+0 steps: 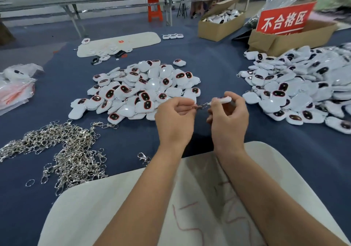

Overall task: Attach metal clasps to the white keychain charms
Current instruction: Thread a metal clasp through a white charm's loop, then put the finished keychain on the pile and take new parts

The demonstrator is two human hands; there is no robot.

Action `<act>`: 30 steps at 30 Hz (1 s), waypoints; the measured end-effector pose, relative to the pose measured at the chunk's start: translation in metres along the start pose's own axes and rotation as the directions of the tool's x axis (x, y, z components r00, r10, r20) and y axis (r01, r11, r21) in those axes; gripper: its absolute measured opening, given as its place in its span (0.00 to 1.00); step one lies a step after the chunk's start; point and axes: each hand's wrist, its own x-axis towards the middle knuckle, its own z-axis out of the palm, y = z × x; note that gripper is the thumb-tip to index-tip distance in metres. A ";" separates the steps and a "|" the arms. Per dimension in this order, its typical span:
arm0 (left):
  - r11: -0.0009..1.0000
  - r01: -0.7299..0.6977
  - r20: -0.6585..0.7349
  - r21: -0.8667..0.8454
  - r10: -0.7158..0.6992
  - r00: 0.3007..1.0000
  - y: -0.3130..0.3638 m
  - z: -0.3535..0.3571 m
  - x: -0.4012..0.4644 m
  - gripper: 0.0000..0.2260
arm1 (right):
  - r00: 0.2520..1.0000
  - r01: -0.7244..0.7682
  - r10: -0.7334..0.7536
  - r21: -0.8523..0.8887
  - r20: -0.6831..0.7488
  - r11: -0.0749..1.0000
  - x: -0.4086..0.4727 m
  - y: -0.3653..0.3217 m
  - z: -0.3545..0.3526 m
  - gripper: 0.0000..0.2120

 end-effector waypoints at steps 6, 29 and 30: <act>0.999 -0.043 0.052 0.006 0.043 0.998 0.014 0.066 0.006 0.08 | 0.978 0.014 -0.042 -0.136 -0.206 0.991 0.035 -0.006 -0.028 0.44; 0.889 -0.074 -0.244 0.452 0.203 0.948 -0.021 -0.098 -0.016 0.13 | 0.395 0.795 -0.187 -0.233 0.900 0.560 -0.047 -0.005 0.018 0.06; 0.868 -0.076 -0.226 0.490 0.210 0.951 -0.024 -0.103 -0.015 0.15 | 0.374 0.798 -0.164 -0.227 0.913 0.558 -0.048 -0.005 0.019 0.07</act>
